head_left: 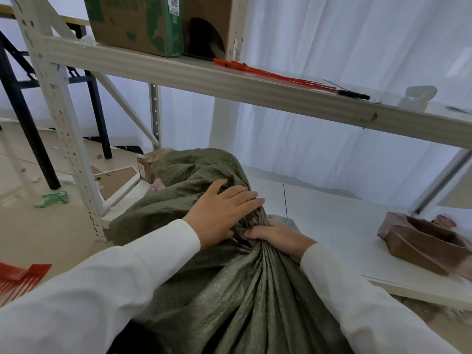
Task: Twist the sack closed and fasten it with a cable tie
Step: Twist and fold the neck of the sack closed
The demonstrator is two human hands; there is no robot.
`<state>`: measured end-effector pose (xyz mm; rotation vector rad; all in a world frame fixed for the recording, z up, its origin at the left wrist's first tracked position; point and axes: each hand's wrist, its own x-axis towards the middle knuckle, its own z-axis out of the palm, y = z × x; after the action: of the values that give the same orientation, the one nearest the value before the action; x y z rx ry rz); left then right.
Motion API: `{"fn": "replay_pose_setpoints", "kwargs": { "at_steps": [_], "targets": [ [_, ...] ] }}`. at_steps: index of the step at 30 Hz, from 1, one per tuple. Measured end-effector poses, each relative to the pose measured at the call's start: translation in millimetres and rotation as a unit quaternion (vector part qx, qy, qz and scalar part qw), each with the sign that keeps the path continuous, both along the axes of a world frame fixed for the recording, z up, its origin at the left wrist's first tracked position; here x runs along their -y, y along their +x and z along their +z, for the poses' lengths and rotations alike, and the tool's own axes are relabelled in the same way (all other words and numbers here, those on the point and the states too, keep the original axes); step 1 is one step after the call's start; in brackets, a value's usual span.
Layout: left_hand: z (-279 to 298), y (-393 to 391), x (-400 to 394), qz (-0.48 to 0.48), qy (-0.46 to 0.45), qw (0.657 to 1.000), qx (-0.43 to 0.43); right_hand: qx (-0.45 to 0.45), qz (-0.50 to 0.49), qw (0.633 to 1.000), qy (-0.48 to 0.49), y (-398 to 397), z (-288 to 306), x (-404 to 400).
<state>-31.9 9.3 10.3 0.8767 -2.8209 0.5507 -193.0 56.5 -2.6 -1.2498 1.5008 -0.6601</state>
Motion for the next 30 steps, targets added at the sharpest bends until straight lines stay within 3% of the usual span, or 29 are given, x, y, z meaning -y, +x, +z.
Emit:
{"fn": "replay_pose_setpoints", "kwargs": {
  "at_steps": [3, 6, 10, 12, 15, 19, 22, 24, 30],
  "targets": [
    [8, -5, 0, 0.0, 0.017, 1.0, 0.0, -0.03, 0.036, 0.999, -0.018, 3, 3, -4],
    [16, -7, 3, 0.01, 0.054, 0.999, 0.0, -0.135, 0.093, 0.984, -0.068, 4, 7, -7],
    [25, -11, 0, 0.047, 0.098, 0.994, 0.029, -0.268, 0.046, 0.953, -0.132, 13, 0, -13],
    [26, -11, -2, 0.055, 0.106, 0.992, 0.038, -0.282, 0.046, 0.946, -0.155, 18, -6, -13],
    [23, -9, -4, 0.061, 0.096, 0.992, 0.045, -0.215, 0.043, 0.964, -0.153, 16, -6, -5],
    [18, -5, -10, 0.032, 0.039, 0.998, -0.049, -0.025, -0.05, 0.995, -0.088, 9, 1, -4],
    [6, -5, -16, -0.005, -0.07, 0.992, -0.109, 0.11, -0.135, 0.982, -0.075, 7, 2, -4],
    [-4, -3, -16, -0.007, -0.102, 0.99, -0.095, 0.179, -0.165, 0.967, -0.07, 8, 5, -5],
    [-5, 0, -3, -0.011, -0.088, 0.994, -0.063, 0.176, -0.119, 0.977, -0.027, 10, 7, -12]
  ]
}}
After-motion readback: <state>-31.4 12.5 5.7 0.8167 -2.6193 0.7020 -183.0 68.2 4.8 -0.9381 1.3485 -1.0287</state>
